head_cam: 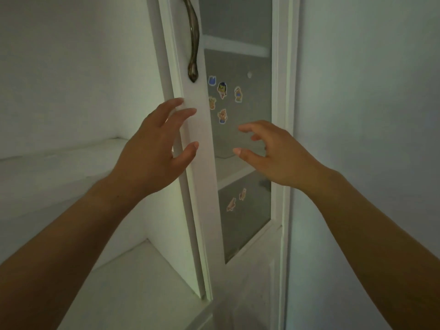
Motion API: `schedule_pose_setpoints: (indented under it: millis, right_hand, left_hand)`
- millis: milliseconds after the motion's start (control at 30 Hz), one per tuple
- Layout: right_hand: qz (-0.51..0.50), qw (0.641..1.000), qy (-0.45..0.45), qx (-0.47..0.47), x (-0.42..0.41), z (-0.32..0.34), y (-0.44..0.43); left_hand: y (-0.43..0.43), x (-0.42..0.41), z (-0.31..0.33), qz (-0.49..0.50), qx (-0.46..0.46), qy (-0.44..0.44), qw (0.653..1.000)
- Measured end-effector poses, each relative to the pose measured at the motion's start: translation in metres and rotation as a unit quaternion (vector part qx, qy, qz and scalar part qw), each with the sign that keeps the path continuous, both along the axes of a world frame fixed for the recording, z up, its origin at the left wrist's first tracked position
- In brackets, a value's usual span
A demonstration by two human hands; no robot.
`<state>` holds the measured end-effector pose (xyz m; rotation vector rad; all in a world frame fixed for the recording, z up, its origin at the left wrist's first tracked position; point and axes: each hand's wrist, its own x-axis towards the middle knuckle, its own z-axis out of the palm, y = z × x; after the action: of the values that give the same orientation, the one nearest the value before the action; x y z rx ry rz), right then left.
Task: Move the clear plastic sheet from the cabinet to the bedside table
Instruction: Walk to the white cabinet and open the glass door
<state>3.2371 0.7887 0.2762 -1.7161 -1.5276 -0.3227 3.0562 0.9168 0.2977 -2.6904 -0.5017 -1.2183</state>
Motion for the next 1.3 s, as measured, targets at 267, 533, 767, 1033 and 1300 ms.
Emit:
schedule_pose_setpoints:
  millis: [267,533,767,1033,1300]
  right_hand:
    - [0.054,0.998,-0.016,0.023,0.034,0.027,0.021]
    - [0.111,0.989,-0.067,0.074,0.037,0.075,0.047]
    - [0.141,0.976,-0.056,0.155,0.03,0.107,0.07]
    - [0.185,0.963,-0.034,0.192,0.01,0.124,0.09]
    - [0.164,0.962,-0.014,0.22,0.004,0.125,0.092]
  left_hand:
    - [-0.003,0.018,0.029,0.077,0.011,-0.051,0.996]
    - [-0.003,0.031,0.053,0.123,-0.009,-0.06,0.991]
    - [0.009,0.03,0.074,0.146,-0.008,-0.09,0.985]
    - [0.03,0.027,0.091,0.126,-0.052,-0.105,0.985]
    - [0.044,0.025,0.079,0.03,-0.113,-0.125,0.985]
